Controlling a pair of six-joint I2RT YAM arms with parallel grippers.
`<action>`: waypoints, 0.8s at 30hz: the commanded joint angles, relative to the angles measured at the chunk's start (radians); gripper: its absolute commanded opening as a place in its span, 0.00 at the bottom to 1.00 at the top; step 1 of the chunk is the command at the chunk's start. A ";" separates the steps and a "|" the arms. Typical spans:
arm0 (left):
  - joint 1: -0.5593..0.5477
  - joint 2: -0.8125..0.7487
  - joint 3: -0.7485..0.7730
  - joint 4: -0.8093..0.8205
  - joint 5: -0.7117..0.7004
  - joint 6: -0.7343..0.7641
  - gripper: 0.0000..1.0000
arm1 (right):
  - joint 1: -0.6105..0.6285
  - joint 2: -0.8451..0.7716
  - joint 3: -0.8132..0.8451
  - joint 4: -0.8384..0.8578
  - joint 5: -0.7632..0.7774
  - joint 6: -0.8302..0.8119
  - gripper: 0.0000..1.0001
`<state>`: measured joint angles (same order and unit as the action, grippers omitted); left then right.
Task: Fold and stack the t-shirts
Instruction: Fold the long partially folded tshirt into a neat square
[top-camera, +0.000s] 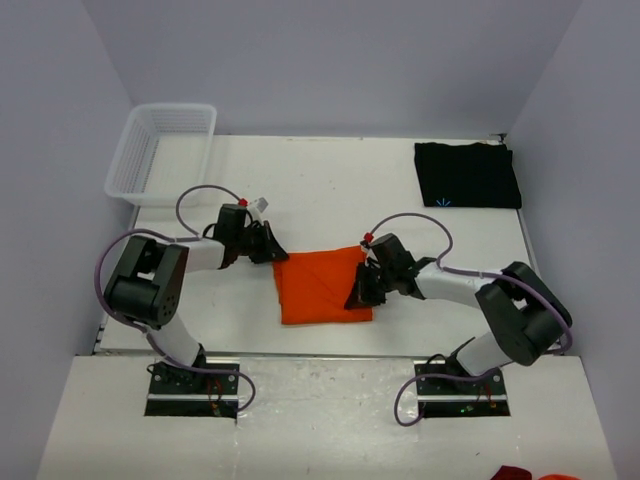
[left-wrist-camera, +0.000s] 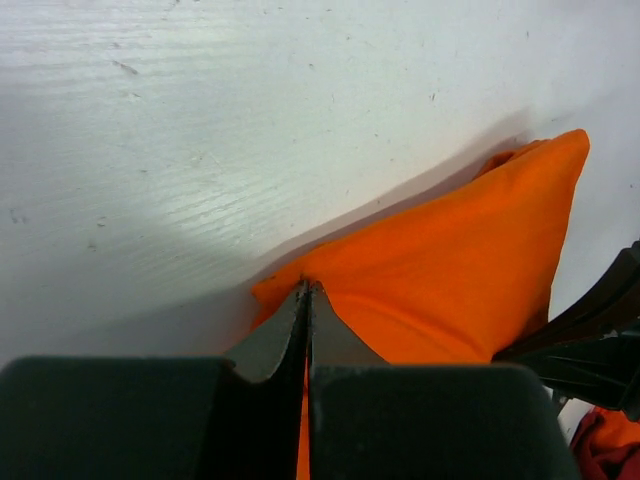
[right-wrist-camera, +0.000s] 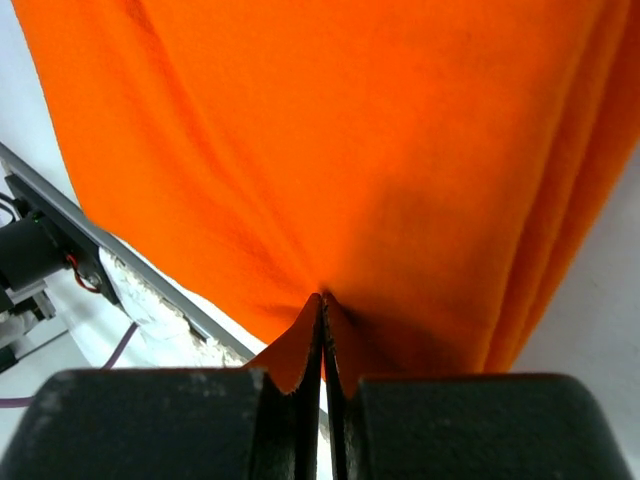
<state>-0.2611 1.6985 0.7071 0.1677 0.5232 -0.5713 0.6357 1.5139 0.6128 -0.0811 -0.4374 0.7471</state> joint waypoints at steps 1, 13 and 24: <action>0.025 -0.046 0.003 -0.046 -0.075 0.071 0.00 | 0.007 -0.047 -0.036 -0.098 0.083 -0.012 0.00; -0.007 -0.370 0.034 -0.230 -0.092 0.028 0.00 | 0.013 -0.244 0.146 -0.328 0.121 -0.080 0.00; -0.176 -0.537 -0.162 -0.200 -0.092 -0.062 0.00 | 0.013 -0.247 0.082 -0.273 0.144 -0.055 0.00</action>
<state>-0.4015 1.1728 0.5766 -0.0402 0.4412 -0.5968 0.6434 1.2686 0.7414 -0.3798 -0.3050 0.6807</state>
